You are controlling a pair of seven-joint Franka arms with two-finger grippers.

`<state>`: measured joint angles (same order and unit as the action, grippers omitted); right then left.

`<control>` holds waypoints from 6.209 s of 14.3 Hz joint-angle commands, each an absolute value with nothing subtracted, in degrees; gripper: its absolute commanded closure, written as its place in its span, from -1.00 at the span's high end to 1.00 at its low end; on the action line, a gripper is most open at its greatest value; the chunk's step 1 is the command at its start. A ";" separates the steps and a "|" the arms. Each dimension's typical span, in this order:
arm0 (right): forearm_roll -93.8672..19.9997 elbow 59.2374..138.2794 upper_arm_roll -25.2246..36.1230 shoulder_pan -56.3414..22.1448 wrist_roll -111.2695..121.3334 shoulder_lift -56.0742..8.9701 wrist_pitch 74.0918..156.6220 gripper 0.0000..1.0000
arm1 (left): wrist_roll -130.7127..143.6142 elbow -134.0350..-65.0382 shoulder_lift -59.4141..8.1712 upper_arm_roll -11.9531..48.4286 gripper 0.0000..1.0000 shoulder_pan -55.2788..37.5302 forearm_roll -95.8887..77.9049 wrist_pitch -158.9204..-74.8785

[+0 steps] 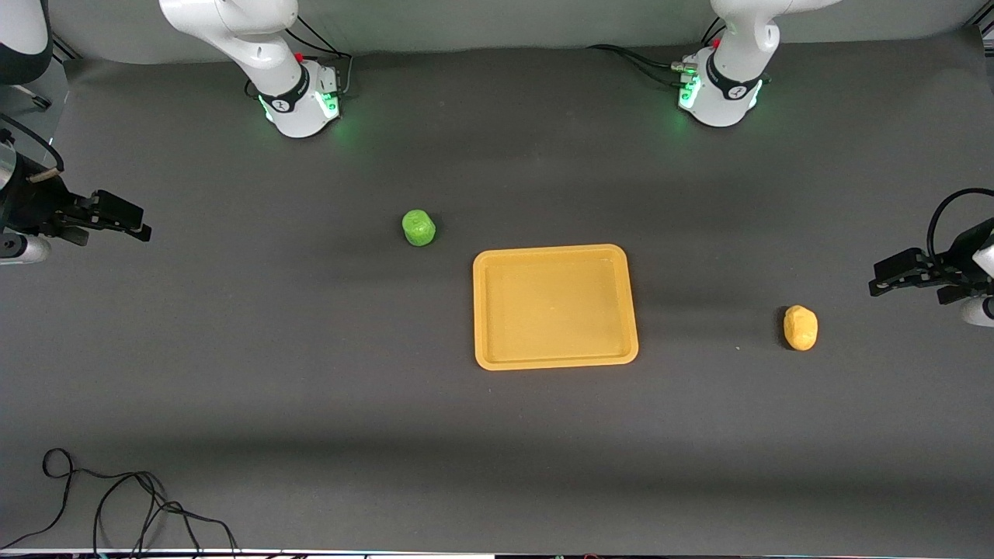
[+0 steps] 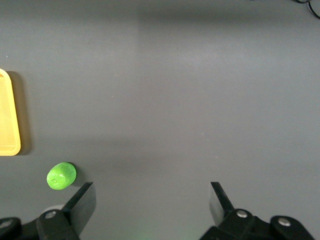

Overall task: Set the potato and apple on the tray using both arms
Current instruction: 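Reach the left gripper down to the yellow potato and grasp it, then carry the potato with the left gripper over the yellow tray, then lower the potato onto the tray while the right gripper grasps the green apple, then lift the apple with the right gripper while the left gripper withdraws, then carry the green apple with the right gripper onto the tray and release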

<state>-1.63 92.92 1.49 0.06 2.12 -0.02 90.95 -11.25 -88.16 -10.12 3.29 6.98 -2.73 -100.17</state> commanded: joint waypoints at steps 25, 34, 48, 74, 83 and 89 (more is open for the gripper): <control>-1.23 92.10 0.53 -4.64 2.55 -1.76 90.97 1.00 | -29.36 -113.20 -29.09 3.60 -0.73 11.43 2.29 -136.59; -1.76 102.81 0.70 -32.93 -37.06 0.78 99.39 1.00 | 2.32 -104.59 -22.23 23.53 -1.00 9.94 -3.87 -116.01; -0.79 138.77 0.70 -42.98 -46.49 7.76 131.72 1.00 | 24.40 -106.87 -32.69 23.29 -0.97 -6.59 1.81 -129.64; -0.53 107.11 5.80 -42.54 -42.55 -6.23 109.22 0.07 | -20.65 -77.26 -13.54 23.20 0.99 24.68 7.92 -87.27; -0.97 67.29 5.10 -45.68 -46.21 -30.81 100.12 0.07 | -10.72 -78.13 -13.18 23.03 0.99 25.92 3.25 -89.29; -0.79 51.33 5.19 -53.78 -53.17 -49.20 106.14 0.07 | -10.63 -78.22 -13.18 22.94 0.99 27.69 3.25 -88.60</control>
